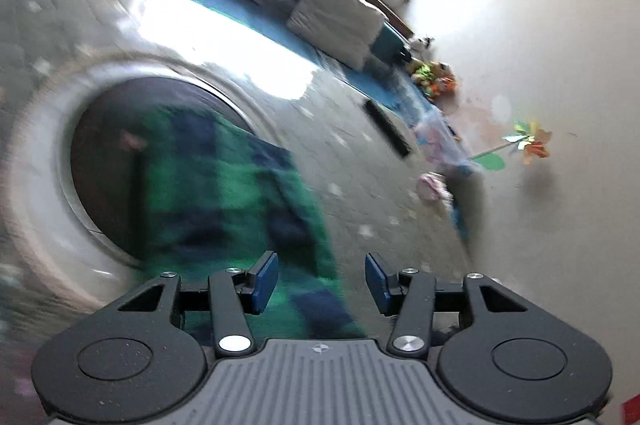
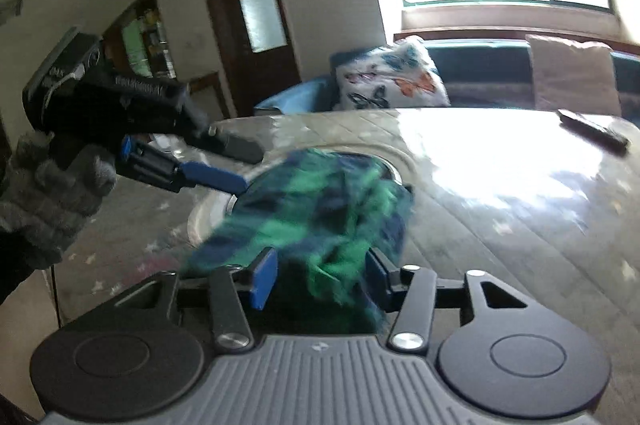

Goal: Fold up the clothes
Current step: 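Lower the folded edge onto the bundle and open the left gripper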

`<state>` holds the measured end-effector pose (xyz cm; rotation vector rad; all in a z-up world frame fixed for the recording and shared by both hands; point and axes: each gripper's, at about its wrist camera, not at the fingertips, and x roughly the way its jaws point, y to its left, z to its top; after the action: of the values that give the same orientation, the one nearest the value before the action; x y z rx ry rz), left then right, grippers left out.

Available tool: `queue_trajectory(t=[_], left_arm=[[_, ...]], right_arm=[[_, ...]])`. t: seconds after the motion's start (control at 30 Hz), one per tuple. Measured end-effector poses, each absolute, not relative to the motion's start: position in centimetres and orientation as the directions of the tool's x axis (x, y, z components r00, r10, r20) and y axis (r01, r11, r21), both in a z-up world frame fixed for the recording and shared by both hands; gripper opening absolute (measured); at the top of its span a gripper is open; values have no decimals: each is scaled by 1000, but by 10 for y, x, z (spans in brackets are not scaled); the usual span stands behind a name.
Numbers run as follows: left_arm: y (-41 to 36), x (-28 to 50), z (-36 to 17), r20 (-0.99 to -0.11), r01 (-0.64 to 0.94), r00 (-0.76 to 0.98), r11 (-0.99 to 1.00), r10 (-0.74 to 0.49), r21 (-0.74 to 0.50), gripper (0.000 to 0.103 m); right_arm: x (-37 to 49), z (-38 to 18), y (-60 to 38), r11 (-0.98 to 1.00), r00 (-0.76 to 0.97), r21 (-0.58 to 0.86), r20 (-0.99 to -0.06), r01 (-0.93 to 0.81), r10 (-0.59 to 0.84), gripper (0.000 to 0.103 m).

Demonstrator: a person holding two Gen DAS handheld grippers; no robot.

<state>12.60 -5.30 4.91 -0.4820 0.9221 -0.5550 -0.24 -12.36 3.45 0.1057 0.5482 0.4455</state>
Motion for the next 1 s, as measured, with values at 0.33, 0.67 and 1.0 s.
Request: queue_trajectory(t=[0.33,0.67,1.0], left_arm=[[-36,90,19,-671,315,497,835,-550,-452,39],[-71,75,-1,-671,465,513,830,-535,-307,39],[-82,76,-7,-663,511,505,811,-553,-286,39]], right_arm=[[15,29,-69,849,701,106,-517,-517,491,33],[17,3,-91,907,698,95,-608,-410,379,8],[62,33,-72,876,687,81,-587,-476,428,13]])
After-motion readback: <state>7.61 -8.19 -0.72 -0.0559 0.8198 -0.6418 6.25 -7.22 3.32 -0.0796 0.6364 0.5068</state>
